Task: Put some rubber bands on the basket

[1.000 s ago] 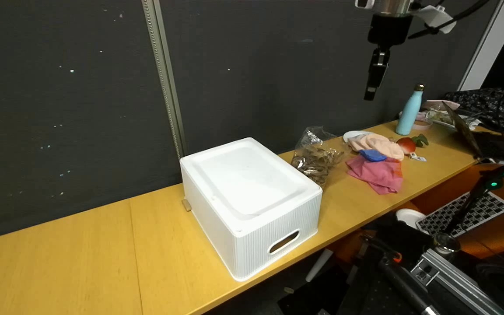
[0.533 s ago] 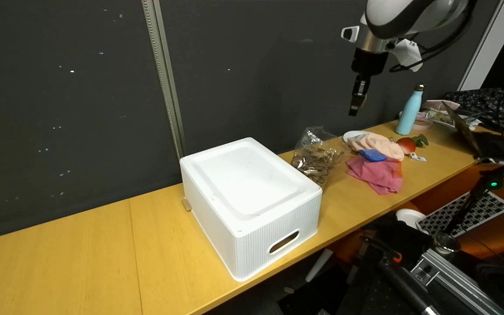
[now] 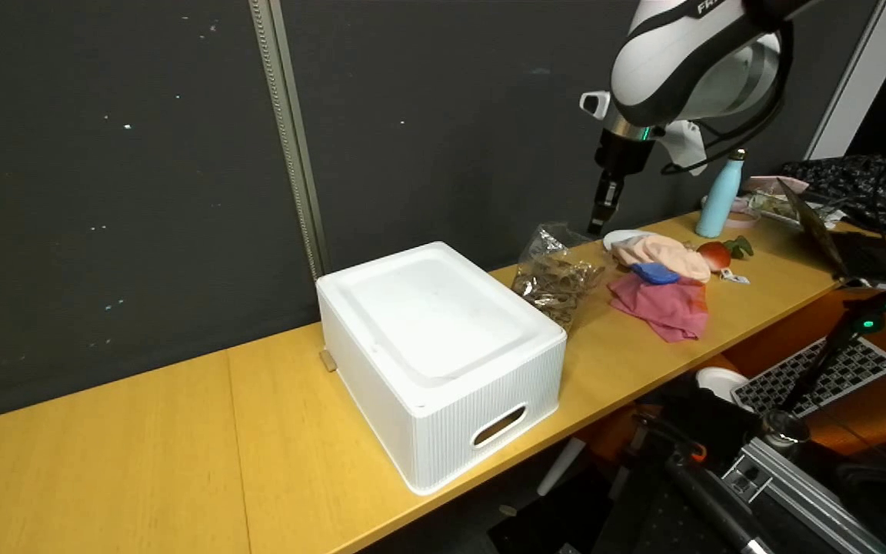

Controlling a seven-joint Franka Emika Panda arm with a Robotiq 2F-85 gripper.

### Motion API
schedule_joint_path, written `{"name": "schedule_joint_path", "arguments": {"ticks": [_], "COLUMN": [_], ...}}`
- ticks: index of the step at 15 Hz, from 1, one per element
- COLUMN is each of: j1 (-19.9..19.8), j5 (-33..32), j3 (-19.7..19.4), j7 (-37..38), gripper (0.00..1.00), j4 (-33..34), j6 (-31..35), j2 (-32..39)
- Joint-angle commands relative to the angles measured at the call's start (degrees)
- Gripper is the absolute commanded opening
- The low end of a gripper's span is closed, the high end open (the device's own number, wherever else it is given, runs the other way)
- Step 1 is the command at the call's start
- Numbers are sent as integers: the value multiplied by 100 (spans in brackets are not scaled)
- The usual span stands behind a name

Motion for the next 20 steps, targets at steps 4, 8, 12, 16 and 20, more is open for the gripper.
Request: {"name": "schedule_joint_path", "arguments": {"ticks": [4, 8, 12, 16, 20], "j1": [-479, -712, -885, -1017, -1089], "j5": [1149, 1707, 1931, 1849, 1789], "j3": [469, 706, 779, 747, 760], "j7": [-1287, -1945, -2288, -2317, -2296], "gripper": [0, 0, 13, 48, 76], "j4": [-36, 4, 51, 157, 318], "j6": [624, 690, 685, 665, 682], "j2": [464, 707, 919, 1077, 1314]}}
